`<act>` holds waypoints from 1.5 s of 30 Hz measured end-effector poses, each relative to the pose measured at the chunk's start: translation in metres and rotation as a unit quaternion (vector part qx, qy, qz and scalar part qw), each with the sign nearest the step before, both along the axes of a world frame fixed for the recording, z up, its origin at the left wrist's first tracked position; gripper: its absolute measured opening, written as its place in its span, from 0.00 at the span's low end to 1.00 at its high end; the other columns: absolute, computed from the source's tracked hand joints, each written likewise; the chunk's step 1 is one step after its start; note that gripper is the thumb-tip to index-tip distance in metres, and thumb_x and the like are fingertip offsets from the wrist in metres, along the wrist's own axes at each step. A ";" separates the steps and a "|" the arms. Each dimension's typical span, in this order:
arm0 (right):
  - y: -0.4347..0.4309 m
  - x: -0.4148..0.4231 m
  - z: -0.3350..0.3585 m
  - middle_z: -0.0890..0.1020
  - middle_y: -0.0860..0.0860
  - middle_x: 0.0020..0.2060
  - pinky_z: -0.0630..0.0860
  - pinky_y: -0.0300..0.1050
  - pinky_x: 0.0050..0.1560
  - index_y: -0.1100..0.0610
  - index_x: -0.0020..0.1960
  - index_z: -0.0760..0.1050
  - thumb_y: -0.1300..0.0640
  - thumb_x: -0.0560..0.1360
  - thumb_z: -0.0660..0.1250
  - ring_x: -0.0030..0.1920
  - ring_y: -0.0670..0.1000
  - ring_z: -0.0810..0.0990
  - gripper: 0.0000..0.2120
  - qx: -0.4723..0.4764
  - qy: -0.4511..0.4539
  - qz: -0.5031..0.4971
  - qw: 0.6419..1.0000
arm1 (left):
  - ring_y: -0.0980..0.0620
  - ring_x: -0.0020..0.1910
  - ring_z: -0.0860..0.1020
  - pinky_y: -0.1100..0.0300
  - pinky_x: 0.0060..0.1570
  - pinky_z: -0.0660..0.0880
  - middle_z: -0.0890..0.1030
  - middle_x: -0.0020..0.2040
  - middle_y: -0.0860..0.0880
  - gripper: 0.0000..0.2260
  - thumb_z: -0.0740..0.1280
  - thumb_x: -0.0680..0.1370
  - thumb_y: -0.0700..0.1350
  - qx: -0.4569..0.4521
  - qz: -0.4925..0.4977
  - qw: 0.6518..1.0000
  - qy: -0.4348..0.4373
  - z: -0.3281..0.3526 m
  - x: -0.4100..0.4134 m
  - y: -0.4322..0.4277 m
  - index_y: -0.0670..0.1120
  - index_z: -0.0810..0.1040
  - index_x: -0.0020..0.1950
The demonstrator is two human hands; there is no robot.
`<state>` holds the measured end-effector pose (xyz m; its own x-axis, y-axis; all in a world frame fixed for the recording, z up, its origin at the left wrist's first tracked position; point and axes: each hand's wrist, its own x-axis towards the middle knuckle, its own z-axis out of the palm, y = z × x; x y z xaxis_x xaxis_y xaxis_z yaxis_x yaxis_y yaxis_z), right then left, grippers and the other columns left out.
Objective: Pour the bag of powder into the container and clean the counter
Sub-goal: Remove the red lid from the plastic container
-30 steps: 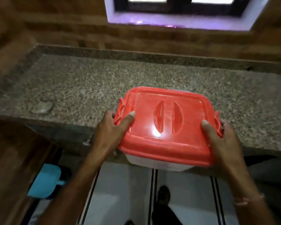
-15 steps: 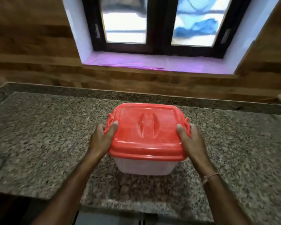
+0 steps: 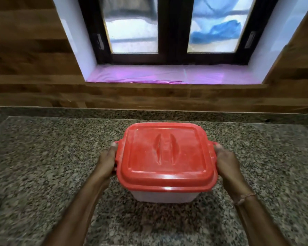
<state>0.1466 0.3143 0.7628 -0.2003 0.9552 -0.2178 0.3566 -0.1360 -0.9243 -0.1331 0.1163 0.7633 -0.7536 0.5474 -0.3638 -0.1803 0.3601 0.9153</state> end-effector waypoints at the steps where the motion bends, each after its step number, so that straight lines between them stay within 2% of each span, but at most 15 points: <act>1: -0.002 0.000 -0.004 0.84 0.58 0.38 0.75 0.40 0.33 0.60 0.43 0.82 0.51 0.86 0.60 0.37 0.53 0.79 0.20 -0.052 0.057 -0.024 0.997 | 0.43 0.43 0.82 0.47 0.48 0.80 0.85 0.44 0.40 0.26 0.56 0.84 0.62 0.015 0.004 0.999 -0.040 -0.006 -0.004 -0.002 0.44 0.85 0.52; 3: -0.006 -0.002 -0.010 0.85 0.54 0.31 0.80 0.42 0.29 0.62 0.35 0.83 0.57 0.84 0.63 0.33 0.54 0.82 0.22 -0.139 0.138 -0.036 0.980 | 0.45 0.40 0.82 0.51 0.44 0.80 0.84 0.45 0.40 0.23 0.59 0.84 0.59 0.034 0.008 0.993 -0.112 -0.017 -0.008 -0.007 0.43 0.85 0.53; 5: -0.013 -0.005 -0.011 0.84 0.52 0.26 0.80 0.40 0.25 0.61 0.29 0.84 0.62 0.82 0.65 0.27 0.51 0.83 0.24 -0.176 0.157 -0.020 0.972 | 0.46 0.38 0.84 0.52 0.41 0.83 0.85 0.44 0.39 0.20 0.63 0.84 0.54 0.044 0.008 0.985 -0.164 -0.023 -0.007 -0.010 0.43 0.87 0.43; 8: -0.017 -0.008 -0.013 0.87 0.56 0.34 0.81 0.40 0.27 0.61 0.44 0.82 0.57 0.82 0.67 0.33 0.52 0.85 0.11 -0.129 0.144 -0.067 0.979 | 0.43 0.40 0.85 0.47 0.46 0.84 0.86 0.43 0.40 0.18 0.65 0.83 0.54 0.058 0.027 0.991 -0.118 -0.022 -0.002 -0.011 0.43 0.85 0.45; 10: -0.024 -0.004 -0.007 0.87 0.55 0.43 0.80 0.41 0.32 0.57 0.52 0.80 0.46 0.85 0.63 0.41 0.53 0.85 0.15 -0.036 0.105 -0.090 0.990 | 0.45 0.47 0.86 0.44 0.49 0.84 0.87 0.50 0.43 0.23 0.58 0.83 0.63 0.073 0.018 0.996 -0.038 -0.013 -0.001 -0.012 0.46 0.81 0.59; 12: -0.040 -0.005 0.003 0.88 0.52 0.46 0.82 0.42 0.37 0.52 0.55 0.82 0.38 0.85 0.56 0.46 0.52 0.88 0.22 0.015 0.090 -0.057 0.994 | 0.47 0.53 0.86 0.43 0.51 0.84 0.85 0.58 0.47 0.33 0.54 0.78 0.74 0.079 -0.041 0.996 0.007 -0.004 0.002 -0.013 0.53 0.73 0.72; 14: -0.057 -0.010 0.013 0.89 0.53 0.47 0.86 0.50 0.42 0.50 0.60 0.82 0.35 0.83 0.56 0.46 0.53 0.90 0.24 0.006 0.097 0.001 0.995 | 0.48 0.58 0.84 0.44 0.54 0.83 0.82 0.64 0.49 0.39 0.61 0.71 0.77 0.084 -0.076 0.994 0.011 0.000 0.009 -0.010 0.57 0.67 0.77; 16: -0.064 -0.018 0.019 0.89 0.54 0.51 0.87 0.56 0.48 0.50 0.64 0.81 0.34 0.82 0.58 0.49 0.55 0.90 0.24 -0.008 0.114 0.020 0.993 | 0.49 0.62 0.81 0.45 0.59 0.81 0.78 0.69 0.50 0.42 0.68 0.68 0.75 0.092 -0.060 0.994 0.024 -0.001 0.013 -0.007 0.58 0.65 0.78; 18: -0.066 -0.022 0.023 0.88 0.55 0.53 0.87 0.54 0.48 0.50 0.66 0.79 0.34 0.81 0.61 0.50 0.54 0.90 0.25 -0.011 0.112 0.011 0.994 | 0.49 0.61 0.81 0.46 0.59 0.81 0.78 0.68 0.51 0.41 0.72 0.68 0.71 0.105 -0.042 0.993 0.021 -0.001 0.012 -0.006 0.58 0.66 0.77; 21: -0.072 -0.023 0.024 0.87 0.53 0.58 0.86 0.49 0.46 0.49 0.72 0.74 0.34 0.80 0.63 0.50 0.51 0.89 0.27 -0.011 0.102 0.002 0.995 | 0.49 0.59 0.82 0.46 0.56 0.82 0.79 0.66 0.50 0.39 0.73 0.69 0.65 0.124 -0.045 0.991 -0.003 0.002 0.009 -0.007 0.57 0.66 0.77; 24: -0.078 -0.025 0.023 0.85 0.53 0.61 0.87 0.52 0.48 0.48 0.77 0.69 0.35 0.80 0.64 0.52 0.51 0.89 0.30 -0.021 0.111 -0.004 0.994 | 0.49 0.60 0.82 0.48 0.55 0.82 0.79 0.68 0.50 0.40 0.74 0.69 0.65 0.127 -0.055 0.990 -0.003 0.004 0.005 -0.010 0.58 0.65 0.78; 29: -0.085 -0.033 0.032 0.84 0.48 0.63 0.84 0.60 0.57 0.42 0.75 0.71 0.35 0.79 0.65 0.58 0.51 0.86 0.27 0.018 0.114 -0.010 0.993 | 0.51 0.61 0.81 0.44 0.59 0.81 0.77 0.69 0.51 0.40 0.73 0.70 0.64 0.143 -0.050 0.988 0.011 0.018 0.005 -0.015 0.60 0.63 0.79; 38: -0.078 -0.024 0.072 0.82 0.45 0.58 0.86 0.45 0.41 0.47 0.75 0.68 0.41 0.78 0.70 0.48 0.47 0.88 0.29 0.084 0.113 -0.024 0.990 | 0.53 0.63 0.80 0.46 0.61 0.80 0.76 0.71 0.53 0.39 0.73 0.72 0.62 0.188 -0.053 0.977 0.083 0.069 0.010 0.005 0.58 0.62 0.80; 42: -0.053 0.006 0.086 0.82 0.50 0.61 0.86 0.49 0.42 0.46 0.73 0.69 0.42 0.76 0.73 0.51 0.52 0.89 0.28 0.048 0.144 -0.026 0.988 | 0.51 0.66 0.77 0.45 0.66 0.76 0.74 0.74 0.52 0.40 0.72 0.71 0.65 0.174 -0.062 0.977 0.109 0.083 0.034 0.037 0.58 0.62 0.80; 45: -0.027 0.041 0.085 0.84 0.54 0.61 0.86 0.48 0.41 0.49 0.76 0.70 0.48 0.76 0.75 0.50 0.54 0.89 0.31 0.024 0.184 -0.042 0.982 | 0.54 0.67 0.73 0.53 0.69 0.70 0.71 0.76 0.50 0.36 0.71 0.77 0.59 0.156 -0.086 0.975 0.135 0.087 0.067 0.065 0.54 0.60 0.82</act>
<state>0.1873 0.2871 0.8483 -0.1772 0.9791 -0.1000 -0.0132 -0.1040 -0.9945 -0.0664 0.1810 0.8506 -0.6863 0.7262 0.0393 0.1197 0.0595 0.9910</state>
